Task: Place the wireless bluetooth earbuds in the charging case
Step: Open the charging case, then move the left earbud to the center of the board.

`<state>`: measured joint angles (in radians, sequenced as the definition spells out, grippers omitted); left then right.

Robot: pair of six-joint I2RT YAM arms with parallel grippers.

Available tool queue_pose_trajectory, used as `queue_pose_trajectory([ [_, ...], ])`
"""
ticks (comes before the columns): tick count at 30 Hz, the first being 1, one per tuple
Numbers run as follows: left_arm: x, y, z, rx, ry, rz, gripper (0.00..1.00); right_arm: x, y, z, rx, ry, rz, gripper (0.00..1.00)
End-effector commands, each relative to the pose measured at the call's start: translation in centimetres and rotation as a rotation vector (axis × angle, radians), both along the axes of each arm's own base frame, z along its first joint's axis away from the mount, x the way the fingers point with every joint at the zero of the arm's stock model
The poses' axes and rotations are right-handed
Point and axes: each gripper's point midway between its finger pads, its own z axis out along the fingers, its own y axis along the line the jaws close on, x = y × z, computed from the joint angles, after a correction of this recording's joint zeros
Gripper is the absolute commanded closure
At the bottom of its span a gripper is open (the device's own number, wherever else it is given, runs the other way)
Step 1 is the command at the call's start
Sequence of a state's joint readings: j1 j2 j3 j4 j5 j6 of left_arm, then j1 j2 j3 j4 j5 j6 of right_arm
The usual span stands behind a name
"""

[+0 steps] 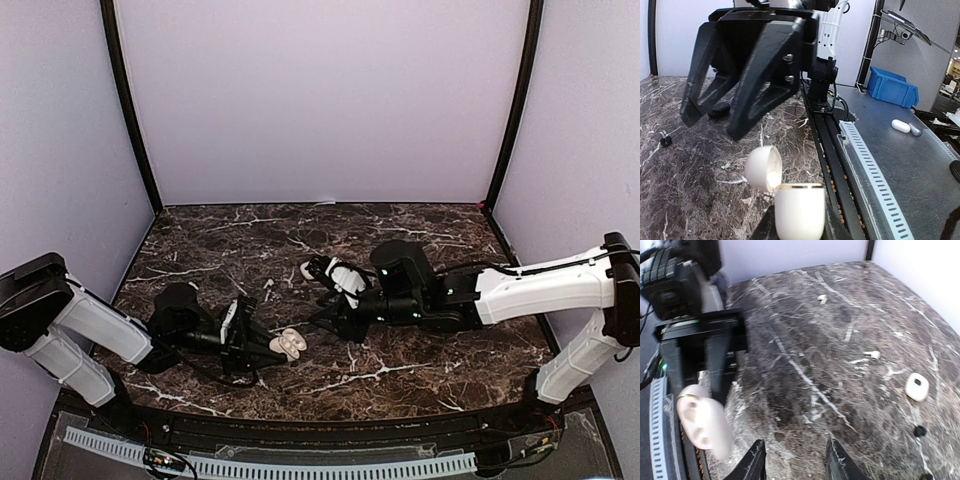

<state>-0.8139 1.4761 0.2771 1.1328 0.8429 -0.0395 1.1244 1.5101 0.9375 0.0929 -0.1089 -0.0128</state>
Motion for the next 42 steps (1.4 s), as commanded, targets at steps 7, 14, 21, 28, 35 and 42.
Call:
queue_pose_trajectory([
  [7, -1.5, 0.8, 1.9, -0.084, -0.066, -0.046, 0.75, 4.5, -3.6, 3.1, 0.135, -0.054, -0.263, 0.59],
  [14, -1.9, 1.3, 1.9, -0.097, -0.039, -0.033, 0.76, 4.9, -4.0, 2.7, 0.143, -0.029, -0.28, 0.59],
  [21, -1.7, 1.2, 1.8, -0.089, -0.014, -0.025, 0.76, -0.6, -1.0, 3.7, 0.22, 0.048, 0.087, 0.4],
  [28, 2.6, 2.7, 2.3, -0.094, 0.035, 0.235, 0.78, 1.6, 0.3, 1.5, 0.172, 0.102, -0.028, 0.42],
  [35, 9.3, 8.2, 3.6, -0.077, 0.128, 0.607, 0.78, 6.2, 1.9, -2.2, 0.098, 0.163, -0.253, 0.48],
  [42, 12.0, 12.0, 4.7, -0.108, 0.229, 0.776, 0.79, 10.2, 5.3, -5.8, 0.08, 0.212, -0.408, 0.44],
])
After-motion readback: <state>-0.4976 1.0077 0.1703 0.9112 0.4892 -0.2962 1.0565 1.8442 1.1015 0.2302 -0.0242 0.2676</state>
